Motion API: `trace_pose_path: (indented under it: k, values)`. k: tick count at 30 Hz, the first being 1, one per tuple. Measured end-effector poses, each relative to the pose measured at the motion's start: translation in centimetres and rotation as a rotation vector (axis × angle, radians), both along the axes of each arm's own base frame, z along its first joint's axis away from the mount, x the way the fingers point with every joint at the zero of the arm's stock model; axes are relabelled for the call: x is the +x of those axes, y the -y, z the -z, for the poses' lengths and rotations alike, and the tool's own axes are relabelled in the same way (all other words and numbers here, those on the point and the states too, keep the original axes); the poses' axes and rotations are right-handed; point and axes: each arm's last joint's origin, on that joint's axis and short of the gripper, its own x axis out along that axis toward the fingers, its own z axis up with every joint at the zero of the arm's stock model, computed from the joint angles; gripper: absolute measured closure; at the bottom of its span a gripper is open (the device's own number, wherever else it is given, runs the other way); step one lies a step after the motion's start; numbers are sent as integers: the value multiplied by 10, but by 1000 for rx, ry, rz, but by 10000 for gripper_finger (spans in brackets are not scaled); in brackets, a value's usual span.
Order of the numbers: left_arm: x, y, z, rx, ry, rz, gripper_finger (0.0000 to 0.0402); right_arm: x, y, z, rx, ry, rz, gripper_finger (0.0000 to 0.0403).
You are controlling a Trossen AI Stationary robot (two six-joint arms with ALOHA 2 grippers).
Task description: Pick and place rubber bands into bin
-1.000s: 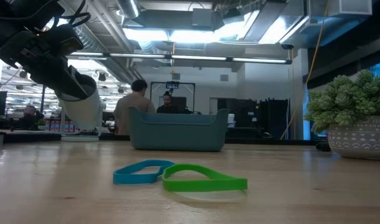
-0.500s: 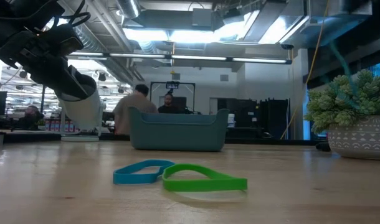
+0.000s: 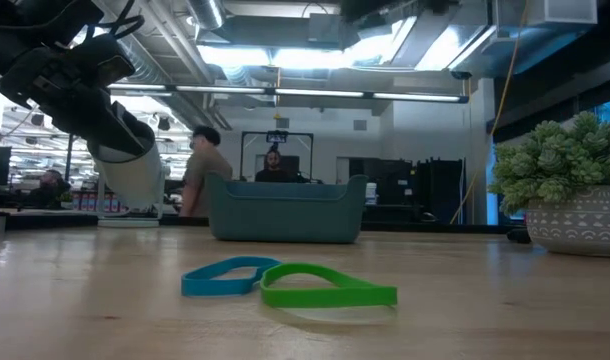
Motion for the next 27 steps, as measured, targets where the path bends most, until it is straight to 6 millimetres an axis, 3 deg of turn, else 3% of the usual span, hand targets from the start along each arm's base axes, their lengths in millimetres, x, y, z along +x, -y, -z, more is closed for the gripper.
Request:
trace_pose_path:
  k: [5,12,22,27]
  values:
    - [0,0,0,6,-1,4,399,35,45,6,-37,31,-65,403]
    - [0,0,0,13,-4,10,400,64,89,54,27,-121,-55,403]
    - [0,0,0,12,-4,10,400,91,109,127,116,-295,-43,402]
    - [0,0,0,12,-4,10,400,93,110,144,194,-353,-49,380]
